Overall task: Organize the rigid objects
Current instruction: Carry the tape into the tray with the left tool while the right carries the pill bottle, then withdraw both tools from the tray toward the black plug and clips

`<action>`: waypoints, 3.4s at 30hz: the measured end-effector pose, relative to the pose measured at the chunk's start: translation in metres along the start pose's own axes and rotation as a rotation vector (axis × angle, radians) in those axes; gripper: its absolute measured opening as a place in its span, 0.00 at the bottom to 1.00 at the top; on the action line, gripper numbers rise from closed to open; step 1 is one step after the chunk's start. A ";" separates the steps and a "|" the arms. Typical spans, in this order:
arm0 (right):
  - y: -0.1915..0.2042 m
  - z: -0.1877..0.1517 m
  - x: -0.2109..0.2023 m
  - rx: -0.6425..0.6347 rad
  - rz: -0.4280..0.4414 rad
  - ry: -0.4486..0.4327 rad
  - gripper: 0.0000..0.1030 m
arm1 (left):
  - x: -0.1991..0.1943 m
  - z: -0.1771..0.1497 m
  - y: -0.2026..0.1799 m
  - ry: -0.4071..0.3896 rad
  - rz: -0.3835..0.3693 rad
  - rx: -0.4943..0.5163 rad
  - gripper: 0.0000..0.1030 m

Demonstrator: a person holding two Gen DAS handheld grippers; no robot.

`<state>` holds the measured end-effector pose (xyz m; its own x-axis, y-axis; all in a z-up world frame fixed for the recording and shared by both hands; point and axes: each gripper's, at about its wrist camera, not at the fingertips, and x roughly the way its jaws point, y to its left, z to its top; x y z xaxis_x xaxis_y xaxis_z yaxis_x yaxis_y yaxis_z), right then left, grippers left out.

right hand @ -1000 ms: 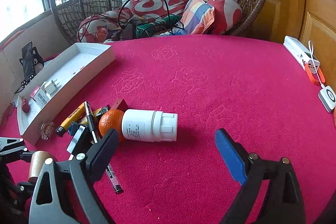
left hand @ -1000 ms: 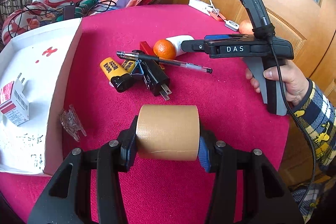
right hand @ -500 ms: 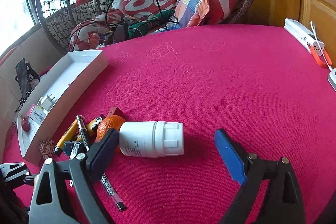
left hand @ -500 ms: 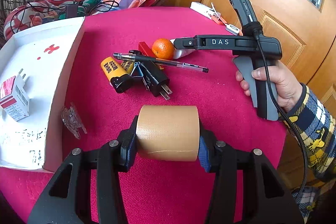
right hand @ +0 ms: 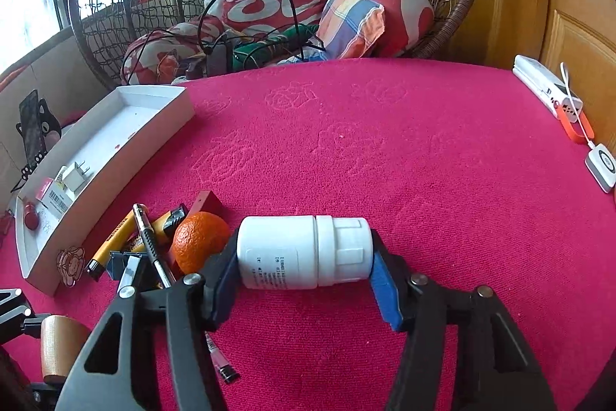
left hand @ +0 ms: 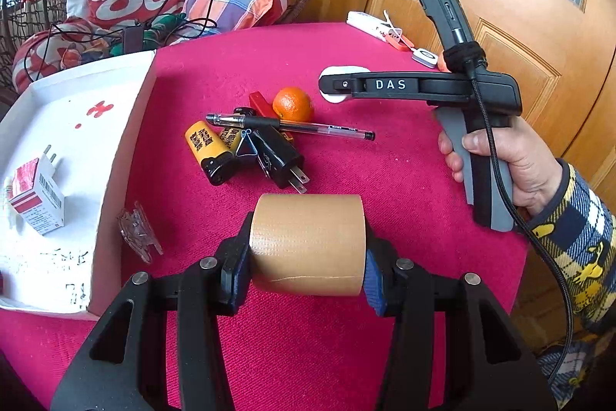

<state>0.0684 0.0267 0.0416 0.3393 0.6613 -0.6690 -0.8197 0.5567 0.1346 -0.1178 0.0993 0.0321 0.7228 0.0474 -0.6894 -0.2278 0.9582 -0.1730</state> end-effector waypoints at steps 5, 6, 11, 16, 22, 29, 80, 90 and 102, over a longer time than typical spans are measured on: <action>-0.002 0.003 -0.044 0.046 0.038 -0.109 0.58 | -0.012 0.003 -0.005 -0.036 -0.003 0.007 0.46; 0.000 0.004 -0.051 0.043 0.046 -0.123 0.58 | -0.015 0.004 -0.006 -0.044 -0.005 0.008 0.46; 0.015 0.012 -0.073 0.019 0.084 -0.166 0.58 | -0.030 0.007 -0.007 -0.083 -0.003 0.003 0.46; 0.033 0.017 -0.081 -0.001 0.115 -0.185 0.58 | -0.047 0.006 0.001 -0.128 0.009 -0.022 0.46; 0.049 0.020 -0.086 -0.028 0.142 -0.185 0.58 | -0.068 0.006 0.016 -0.181 0.022 -0.061 0.46; 0.070 0.024 -0.091 -0.066 0.159 -0.186 0.58 | -0.086 0.001 0.033 -0.227 0.035 -0.101 0.46; 0.219 0.062 0.104 0.022 0.307 0.163 0.77 | -0.066 0.040 0.267 -0.258 0.344 -0.625 0.95; 0.197 0.052 0.058 0.101 0.357 0.079 1.00 | -0.108 0.028 0.238 -0.389 0.442 -0.649 1.00; 0.129 0.031 -0.037 0.145 0.309 -0.173 1.00 | -0.135 0.011 0.168 -0.478 0.370 -0.543 1.00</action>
<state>-0.0353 0.0897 0.1068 0.1700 0.8772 -0.4490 -0.8258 0.3754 0.4209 -0.2466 0.2569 0.1044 0.7113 0.5673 -0.4150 -0.7025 0.5923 -0.3946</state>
